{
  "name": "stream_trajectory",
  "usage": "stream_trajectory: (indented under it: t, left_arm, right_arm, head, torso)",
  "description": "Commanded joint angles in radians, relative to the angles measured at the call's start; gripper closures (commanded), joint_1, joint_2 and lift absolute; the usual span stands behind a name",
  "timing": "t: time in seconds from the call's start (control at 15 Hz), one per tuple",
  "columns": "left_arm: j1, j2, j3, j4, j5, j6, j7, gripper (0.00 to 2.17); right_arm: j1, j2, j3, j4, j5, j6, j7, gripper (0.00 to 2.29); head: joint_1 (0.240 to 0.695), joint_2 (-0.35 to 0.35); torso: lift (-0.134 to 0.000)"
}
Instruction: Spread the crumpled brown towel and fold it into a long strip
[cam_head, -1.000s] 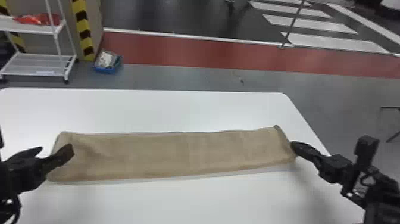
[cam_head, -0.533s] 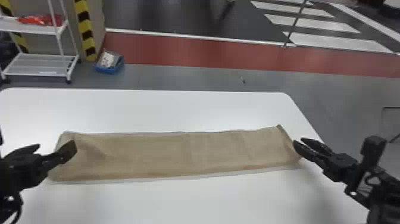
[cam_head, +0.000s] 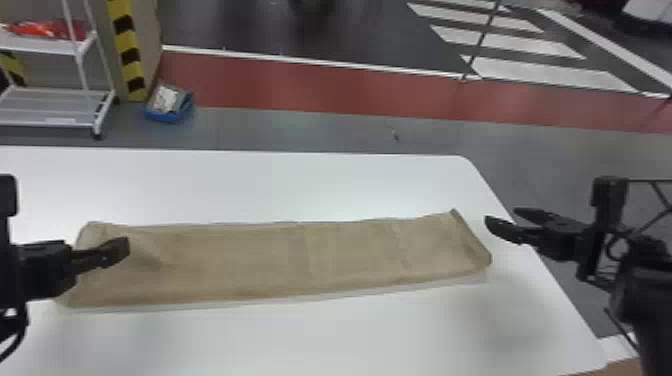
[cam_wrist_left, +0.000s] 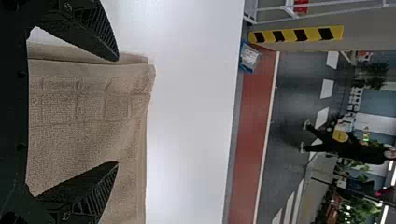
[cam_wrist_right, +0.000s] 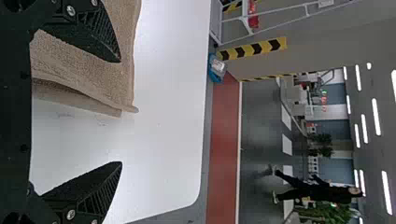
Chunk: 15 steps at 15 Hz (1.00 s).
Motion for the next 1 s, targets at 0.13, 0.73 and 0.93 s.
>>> stream_trajectory:
  t: [0.13,0.73,0.93]
  left_arm:
    - [-0.034,-0.005,-0.025,0.005,-0.045,0.067,0.006,0.1]
    - [-0.046,-0.002,-0.03,0.03,-0.053,0.067,0.011,0.1]
    - [-0.046,0.0,-0.03,0.03,-0.05,0.067,0.011,0.1]
  right_arm:
    - [-0.058,-0.011,0.019,0.026,0.082,0.049,0.038,0.07]
    - [-0.058,-0.017,0.019,0.042,0.076,0.033,0.04,0.13]
    - [-0.058,-0.015,0.021,0.04,0.079,0.036,0.04,0.13]
  head:
    - [0.695,-0.253]
    - [0.695,-0.256]
    - [0.695,-0.255]
  torso:
    - [-0.124]
    - [-0.124]
    - [-0.124]
